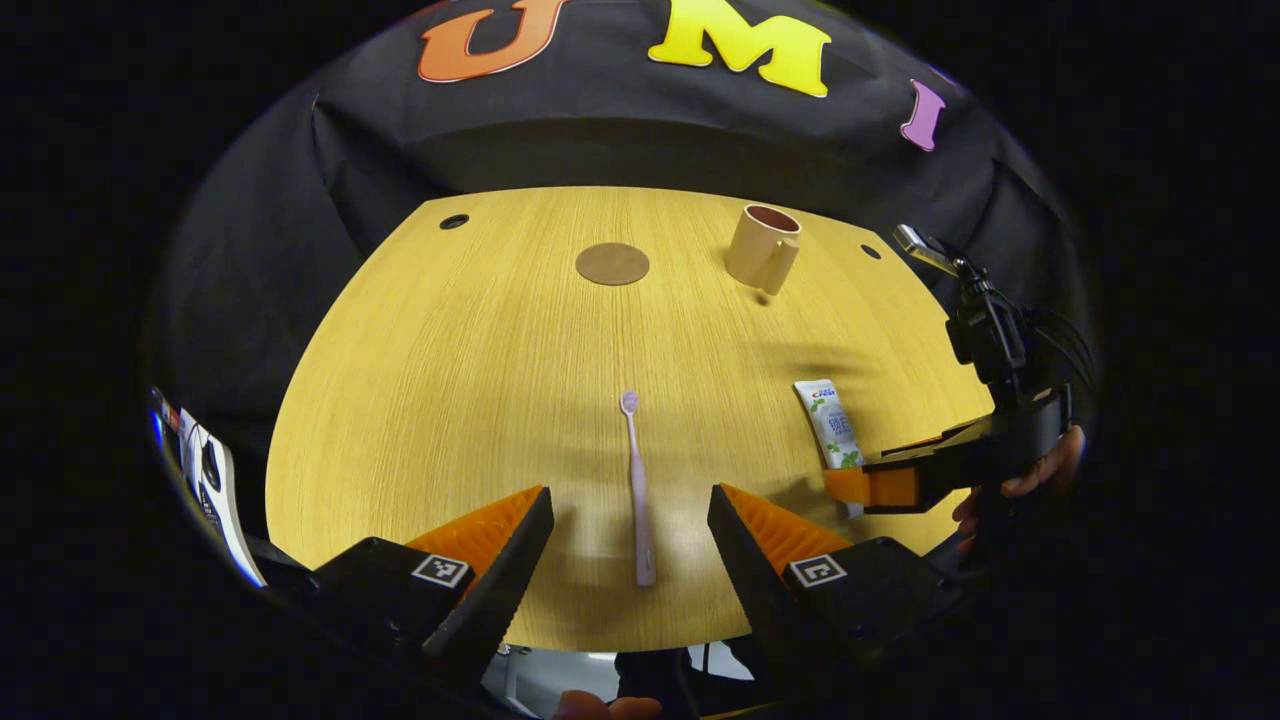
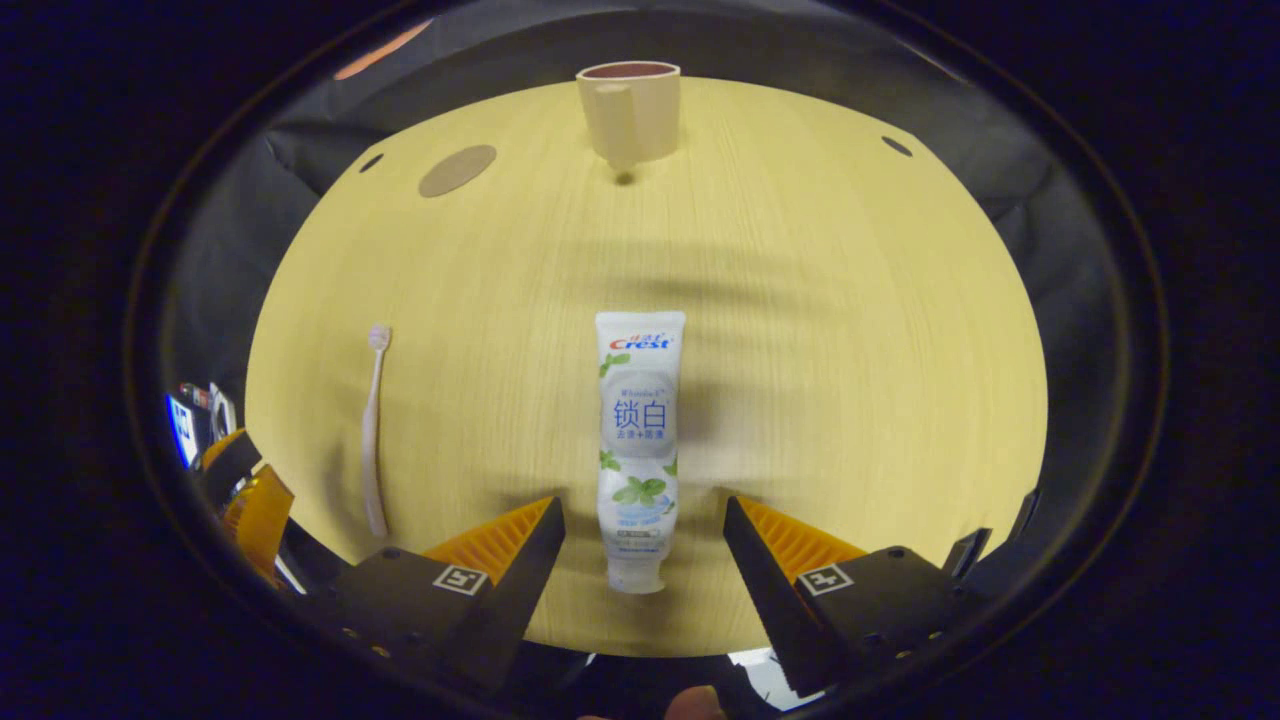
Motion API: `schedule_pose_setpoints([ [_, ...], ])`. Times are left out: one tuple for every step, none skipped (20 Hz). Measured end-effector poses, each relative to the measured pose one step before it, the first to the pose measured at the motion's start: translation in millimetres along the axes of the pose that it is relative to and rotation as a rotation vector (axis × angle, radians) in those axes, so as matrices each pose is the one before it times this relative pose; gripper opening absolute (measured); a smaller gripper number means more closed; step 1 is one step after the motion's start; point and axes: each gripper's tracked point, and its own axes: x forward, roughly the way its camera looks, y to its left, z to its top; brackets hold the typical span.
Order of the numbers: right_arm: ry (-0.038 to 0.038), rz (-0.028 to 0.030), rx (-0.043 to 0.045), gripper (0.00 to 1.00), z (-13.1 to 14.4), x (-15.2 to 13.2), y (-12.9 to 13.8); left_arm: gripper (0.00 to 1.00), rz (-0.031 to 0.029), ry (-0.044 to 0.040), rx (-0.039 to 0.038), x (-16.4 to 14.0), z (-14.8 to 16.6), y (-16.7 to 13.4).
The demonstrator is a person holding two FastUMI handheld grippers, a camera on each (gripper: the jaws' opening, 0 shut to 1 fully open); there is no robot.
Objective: Put the toothbrush and toothpaste on the desktop into the cup, then pick up the cup and place it on the coaster on the desktop.
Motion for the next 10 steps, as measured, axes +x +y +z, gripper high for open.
schedule_pose_setpoints([
  [0.01869, 0.00042, 0.00382, 0.93, -1.99, 1.95, 1.10, 1.00, 0.00503, 0.00536, 0.00457, 2.07, -0.02, 0.65],
  [0.01226, -0.00348, 0.00106, 0.87, -1.01, 2.01, -0.13, 1.00, -0.00435, 0.00361, 0.00204, 2.84, -0.69, 0.16],
  [0.00975, -0.00072, 0.00128, 0.81, 1.28, 0.16, 0.87, 1.00, -0.00560, 0.00450, 0.00013, 1.14, -1.25, 0.34],
  [0.00594, -0.00227, 0.00053, 0.81, -0.49, 1.37, 1.41, 1.00, -0.00480, 0.00586, -0.00053, -1.57, 0.31, 0.73],
  [0.00352, -0.00579, -0.00233, 0.80, 1.35, 0.45, 0.73, 1.00, -0.00257, 0.00783, -0.00005, -0.03, -1.54, 0.30],
  [0.00397, -0.00924, -0.00666, 0.79, 0.89, 1.37, -0.26, 1.00, -0.00676, 0.00907, 0.00074, 2.60, -1.76, -0.73],
  [0.00078, 0.00566, 0.00292, 0.79, 0.67, 4.76, 2.20, 1.00, -0.01058, 0.01076, 0.00039, 2.17, -2.01, -1.80],
  [0.00618, -0.00770, 0.01069, 0.66, 1.03, -4.53, -0.19, 1.00, -0.00561, 0.01560, -0.00013, 3.44, -2.45, 0.11],
  [0.01239, -0.00400, 0.00398, 0.53, -1.04, 4.11, 0.98, 1.00, -0.00674, 0.01780, -0.00124, 2.89, -3.13, -0.18],
  [0.01015, -0.00641, -0.00045, 0.52, -0.32, 1.08, -0.64, 1.00, -0.00520, 0.01937, -0.00227, 6.01, -3.24, 0.34],
])
